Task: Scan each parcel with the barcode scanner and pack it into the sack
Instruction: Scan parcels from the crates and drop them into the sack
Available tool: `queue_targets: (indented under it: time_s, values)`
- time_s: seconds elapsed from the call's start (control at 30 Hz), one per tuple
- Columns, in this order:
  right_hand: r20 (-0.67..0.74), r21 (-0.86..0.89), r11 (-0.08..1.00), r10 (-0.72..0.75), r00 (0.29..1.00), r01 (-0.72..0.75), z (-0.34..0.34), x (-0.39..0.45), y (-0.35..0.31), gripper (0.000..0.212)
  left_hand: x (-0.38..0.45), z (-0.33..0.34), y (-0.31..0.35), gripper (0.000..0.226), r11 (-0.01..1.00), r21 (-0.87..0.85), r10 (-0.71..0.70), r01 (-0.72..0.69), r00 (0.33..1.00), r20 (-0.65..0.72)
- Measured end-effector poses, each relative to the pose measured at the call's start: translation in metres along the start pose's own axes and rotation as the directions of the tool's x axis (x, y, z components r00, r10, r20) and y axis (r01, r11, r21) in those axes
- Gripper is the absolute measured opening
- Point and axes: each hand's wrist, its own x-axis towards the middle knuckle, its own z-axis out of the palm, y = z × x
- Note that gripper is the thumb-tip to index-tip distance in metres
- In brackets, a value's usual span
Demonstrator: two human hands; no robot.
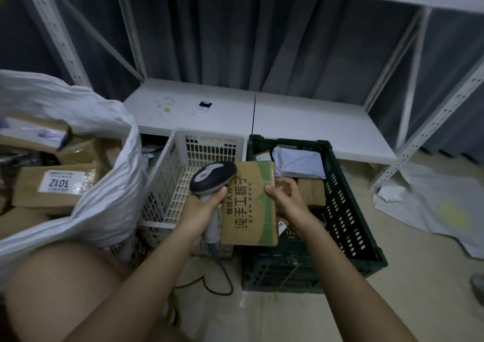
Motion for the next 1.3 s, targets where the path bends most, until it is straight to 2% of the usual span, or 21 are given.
queue_targets:
  time_s: [0.07,0.2,0.3,0.37,0.43,0.5,0.57,0.6,0.63,0.8,0.9,0.97,1.03,1.07,1.1,1.13,1.17,1.2,1.23,1.3]
  values:
    - [0.01,-0.012,0.999,0.049,0.999,-0.049,0.006,-0.003,0.005,0.054,-0.002,-0.004,-0.009,0.047,0.999,-0.017,-0.033,0.033,0.999,-0.014]
    - [0.002,0.023,0.993,0.118,0.993,-0.118,0.014,-0.007,0.022,0.037,-0.007,-0.014,-0.027,0.046,0.997,-0.042,-0.07,0.069,0.997,-0.025]
    - [-0.056,0.054,0.992,0.12,0.991,-0.117,0.019,-0.005,0.031,0.028,-0.008,-0.021,-0.037,0.034,0.993,-0.066,-0.095,0.097,0.995,0.032]
    - [-0.095,-0.028,0.992,0.118,0.989,-0.121,0.022,-0.003,0.035,0.021,-0.007,-0.021,-0.042,0.027,0.99,-0.073,-0.118,0.122,0.991,0.065]
    - [-0.062,-0.196,0.975,0.094,0.994,-0.104,0.025,-0.003,0.038,0.029,-0.003,-0.021,-0.049,0.026,0.987,-0.066,-0.142,0.146,0.987,0.072]
    - [0.002,-0.444,0.894,0.069,0.998,-0.06,0.027,-0.004,0.041,0.058,0.001,-0.021,-0.057,0.033,0.981,-0.07,-0.175,0.18,0.982,0.079]
    - [0.021,-0.725,0.688,0.066,0.998,-0.03,0.029,-0.004,0.045,0.098,0.005,-0.022,-0.064,0.039,0.974,-0.078,-0.207,0.215,0.973,0.098]
    - [0.027,-0.809,0.588,0.06,0.998,-0.014,0.031,-0.005,0.046,0.107,0.007,-0.023,-0.067,0.041,0.971,-0.086,-0.214,0.224,0.971,0.11]
    - [0.037,-0.847,0.531,0.044,0.998,0.007,0.034,-0.007,0.046,0.108,0.008,-0.023,-0.069,0.041,0.969,-0.089,-0.218,0.229,0.968,0.124]
    - [0.009,-0.919,0.394,-0.056,0.998,0.031,0.042,-0.012,0.037,0.089,0.009,-0.024,-0.075,0.033,0.964,-0.093,-0.234,0.247,0.963,0.133]
    - [-0.006,-0.959,0.283,0.009,1.0,-0.008,0.047,-0.015,0.03,0.104,0.011,-0.026,-0.077,0.037,0.968,-0.079,-0.228,0.236,0.968,0.104]
    - [-0.006,-0.964,0.264,0.097,0.995,-0.031,0.049,-0.017,0.029,0.115,0.012,-0.027,-0.079,0.04,0.97,-0.091,-0.219,0.228,0.971,0.095]
    - [0.009,-0.953,0.301,0.159,0.987,-0.039,0.044,-0.014,0.033,0.115,0.012,-0.029,-0.08,0.04,0.969,-0.122,-0.203,0.214,0.975,0.092]
    - [0.029,-0.932,0.36,0.165,0.986,-0.033,0.037,-0.012,0.034,0.113,0.012,-0.03,-0.079,0.038,0.969,-0.134,-0.194,0.205,0.977,0.089]
    - [0.054,-0.884,0.466,0.153,0.987,-0.024,0.03,-0.012,0.031,0.11,0.011,-0.031,-0.078,0.037,0.97,-0.146,-0.183,0.194,0.98,0.083]
    - [0.071,-0.787,0.616,0.13,0.989,-0.025,0.02,-0.011,0.028,0.102,0.01,-0.032,-0.078,0.036,0.972,-0.151,-0.17,0.179,0.983,0.07]
    - [0.079,-0.646,0.763,0.1,0.992,-0.026,0.012,-0.011,0.027,0.088,0.009,-0.033,-0.078,0.038,0.976,-0.148,-0.155,0.162,0.986,0.054]
    - [0.081,-0.506,0.862,0.087,0.993,-0.034,0.007,-0.013,0.026,0.07,0.009,-0.035,-0.078,0.04,0.979,-0.14,-0.142,0.146,0.989,0.039]
    - [0.079,-0.407,0.911,0.104,0.991,-0.064,0.004,-0.015,0.027,0.055,0.008,-0.035,-0.077,0.042,0.981,-0.136,-0.134,0.136,0.991,0.03]
    - [0.098,-0.338,0.937,0.129,0.987,-0.089,0.002,-0.013,0.035,0.055,0.007,-0.036,-0.077,0.042,0.982,-0.131,-0.134,0.139,0.99,0.046]
